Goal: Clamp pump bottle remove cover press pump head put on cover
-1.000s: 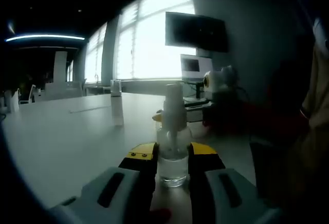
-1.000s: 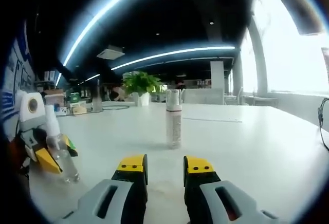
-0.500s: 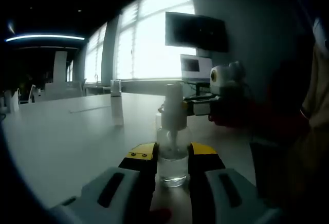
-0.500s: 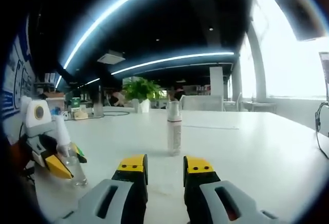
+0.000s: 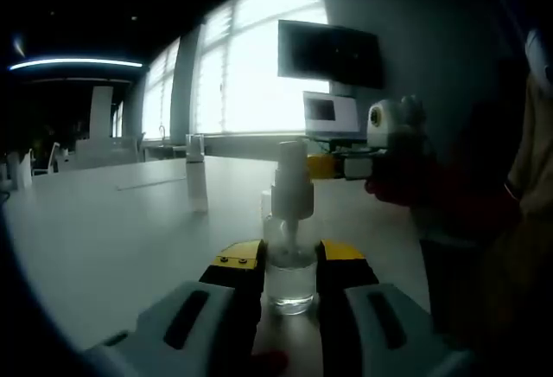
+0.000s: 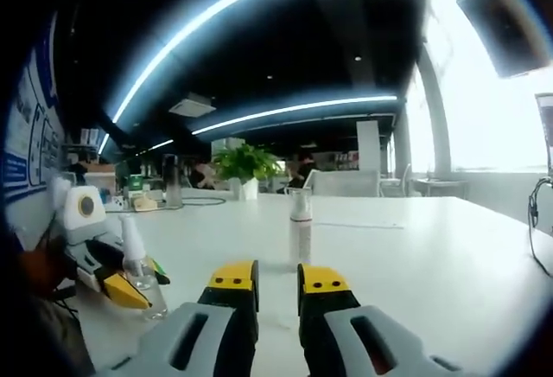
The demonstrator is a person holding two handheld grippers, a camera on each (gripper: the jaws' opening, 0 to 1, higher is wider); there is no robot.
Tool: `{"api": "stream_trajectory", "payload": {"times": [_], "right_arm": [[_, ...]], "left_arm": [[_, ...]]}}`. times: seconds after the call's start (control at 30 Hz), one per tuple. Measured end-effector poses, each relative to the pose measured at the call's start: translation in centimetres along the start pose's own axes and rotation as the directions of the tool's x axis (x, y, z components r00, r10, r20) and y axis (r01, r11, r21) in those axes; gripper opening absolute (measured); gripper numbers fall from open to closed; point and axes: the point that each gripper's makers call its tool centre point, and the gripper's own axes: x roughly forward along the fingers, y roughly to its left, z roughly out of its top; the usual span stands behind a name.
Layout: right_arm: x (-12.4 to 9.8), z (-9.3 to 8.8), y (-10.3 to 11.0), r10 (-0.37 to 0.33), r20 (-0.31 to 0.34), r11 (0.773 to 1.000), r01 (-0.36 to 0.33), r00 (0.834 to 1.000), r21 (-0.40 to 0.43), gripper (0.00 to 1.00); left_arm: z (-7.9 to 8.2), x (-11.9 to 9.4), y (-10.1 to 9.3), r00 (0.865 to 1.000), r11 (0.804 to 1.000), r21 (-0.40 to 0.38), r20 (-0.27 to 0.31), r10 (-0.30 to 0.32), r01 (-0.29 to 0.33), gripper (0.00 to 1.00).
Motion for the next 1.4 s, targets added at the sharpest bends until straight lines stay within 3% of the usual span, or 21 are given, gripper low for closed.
{"api": "stream_trajectory", "payload": {"times": [0.17,0.3,0.9,1.4], "right_arm": [[-0.3,-0.2,0.7,0.021,-0.008,1.000,-0.021,1.000,-0.011,0.08],[-0.6,-0.5,1.2,0.027,-0.018,1.000,-0.027,0.999,-0.006,0.00],[-1.7,-0.8,3.3,0.121,-0.034,0.991,-0.122,0.992,-0.047,0.00],[-1.5,-3.4,4.7,0.188,-0.075,0.980,-0.192,0.979,-0.049,0.00]], "left_arm": [[0.0,0.0,0.0,1.000,1.000,0.002,0.000,0.000,0.000,0.15],[0.0,0.0,-0.1,1.000,1.000,0.003,0.001,0.000,0.000,0.15],[0.0,0.0,0.0,1.000,1.000,0.001,0.000,0.002,-0.002,0.15],[0.0,0.0,0.1,1.000,1.000,0.003,-0.001,0.003,-0.003,0.15]]}}
